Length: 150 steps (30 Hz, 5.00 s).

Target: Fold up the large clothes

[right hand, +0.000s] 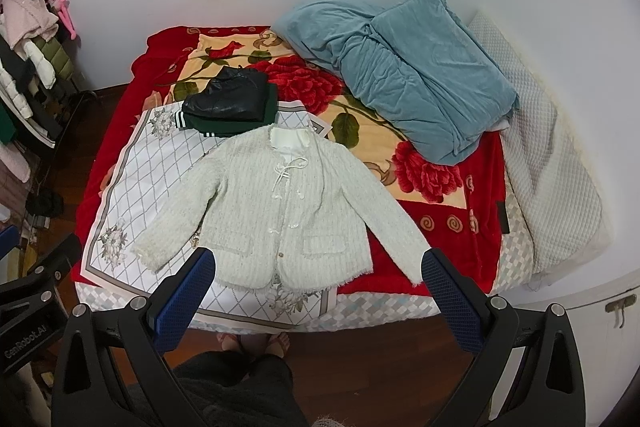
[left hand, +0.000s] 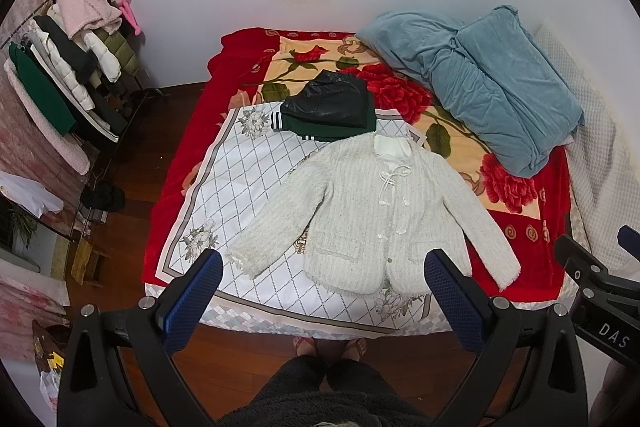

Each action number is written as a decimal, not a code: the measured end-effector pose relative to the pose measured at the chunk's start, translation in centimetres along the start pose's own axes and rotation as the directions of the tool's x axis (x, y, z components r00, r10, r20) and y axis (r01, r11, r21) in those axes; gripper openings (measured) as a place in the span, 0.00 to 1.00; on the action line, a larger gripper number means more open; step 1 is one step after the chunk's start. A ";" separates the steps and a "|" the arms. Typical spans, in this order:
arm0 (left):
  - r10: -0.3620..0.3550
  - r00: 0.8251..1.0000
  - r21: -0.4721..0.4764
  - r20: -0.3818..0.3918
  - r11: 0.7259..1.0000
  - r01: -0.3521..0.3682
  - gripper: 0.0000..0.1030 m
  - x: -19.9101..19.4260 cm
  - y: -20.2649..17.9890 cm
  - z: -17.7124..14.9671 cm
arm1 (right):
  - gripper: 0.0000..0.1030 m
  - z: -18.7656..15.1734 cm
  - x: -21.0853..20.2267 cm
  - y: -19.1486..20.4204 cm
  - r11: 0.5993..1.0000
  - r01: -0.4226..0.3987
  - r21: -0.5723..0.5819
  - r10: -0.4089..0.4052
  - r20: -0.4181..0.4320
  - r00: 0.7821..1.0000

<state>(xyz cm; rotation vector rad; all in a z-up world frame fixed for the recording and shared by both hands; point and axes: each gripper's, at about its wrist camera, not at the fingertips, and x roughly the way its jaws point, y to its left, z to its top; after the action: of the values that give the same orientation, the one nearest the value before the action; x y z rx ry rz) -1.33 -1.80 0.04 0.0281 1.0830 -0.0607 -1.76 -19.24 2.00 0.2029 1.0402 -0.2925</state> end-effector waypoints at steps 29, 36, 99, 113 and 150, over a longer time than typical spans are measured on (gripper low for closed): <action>-0.010 1.000 0.003 0.000 1.000 0.010 1.00 0.3 0.0 1.4 | 1.00 0.0 0.1 0.5 1.000 0.007 0.004 -0.007 0.005 1.000; -0.013 1.000 0.007 -0.001 1.000 0.013 1.00 1.0 0.8 2.4 | 1.00 0.8 0.1 0.4 0.999 -0.003 0.032 0.004 -0.014 1.000; 0.247 0.934 0.112 -0.257 0.968 -0.225 1.00 60.4 -17.1 0.9 | 0.07 -15.9 65.4 -33.0 0.138 -0.059 0.989 -0.058 0.068 0.996; 0.278 0.915 -0.109 -0.293 0.941 -0.321 1.00 58.1 -4.0 0.1 | 0.07 5.4 62.2 -9.1 0.764 -0.275 0.583 0.183 0.213 0.960; 0.054 0.987 -0.933 -0.154 0.321 -0.163 0.33 58.6 33.3 -16.4 | 0.89 1.6 72.6 18.3 0.826 -0.450 0.338 0.550 -0.311 0.775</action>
<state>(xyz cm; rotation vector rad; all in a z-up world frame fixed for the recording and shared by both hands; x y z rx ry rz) 13.66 30.22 -59.67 -1.0084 1.0645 0.7474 39.96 -12.74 -59.86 0.7851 1.3049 0.1258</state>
